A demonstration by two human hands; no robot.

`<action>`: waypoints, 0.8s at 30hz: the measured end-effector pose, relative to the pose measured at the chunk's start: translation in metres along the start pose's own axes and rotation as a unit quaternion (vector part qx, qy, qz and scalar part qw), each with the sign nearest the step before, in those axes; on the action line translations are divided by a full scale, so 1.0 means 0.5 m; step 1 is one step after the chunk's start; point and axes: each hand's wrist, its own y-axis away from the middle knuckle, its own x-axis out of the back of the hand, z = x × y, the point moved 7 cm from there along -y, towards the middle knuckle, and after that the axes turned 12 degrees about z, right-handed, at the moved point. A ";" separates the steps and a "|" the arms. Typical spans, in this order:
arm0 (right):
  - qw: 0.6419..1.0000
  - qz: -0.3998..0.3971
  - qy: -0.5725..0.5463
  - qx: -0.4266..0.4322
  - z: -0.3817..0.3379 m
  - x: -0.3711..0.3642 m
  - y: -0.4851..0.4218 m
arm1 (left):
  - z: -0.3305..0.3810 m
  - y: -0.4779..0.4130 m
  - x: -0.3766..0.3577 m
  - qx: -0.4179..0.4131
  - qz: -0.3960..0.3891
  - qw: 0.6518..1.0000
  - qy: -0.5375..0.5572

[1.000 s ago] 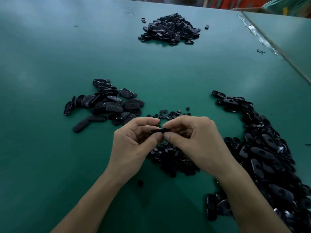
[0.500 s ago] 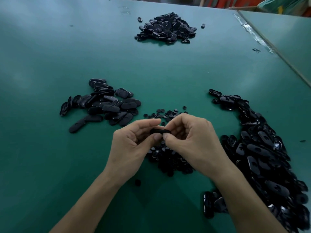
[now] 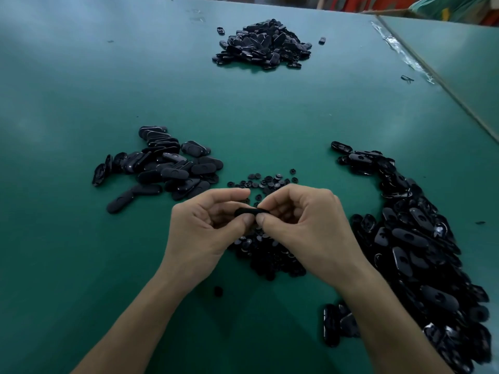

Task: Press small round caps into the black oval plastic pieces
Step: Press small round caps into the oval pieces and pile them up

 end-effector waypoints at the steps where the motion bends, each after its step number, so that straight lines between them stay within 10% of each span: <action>1: 1.000 -0.003 -0.001 0.002 -0.001 0.000 0.001 | 0.001 0.000 0.001 -0.005 0.004 1.000 -0.003; 8: 0.992 0.022 0.123 0.004 0.018 0.046 -0.004 | 0.018 -0.007 0.032 -0.096 0.086 0.987 -0.091; 14: 0.918 0.022 0.377 -0.119 0.105 0.152 -0.013 | 0.025 -0.053 0.136 -0.122 0.230 0.948 -0.183; 24: 0.927 0.013 0.338 -0.162 0.138 0.163 -0.004 | 0.020 -0.075 0.188 -0.121 0.269 0.886 -0.357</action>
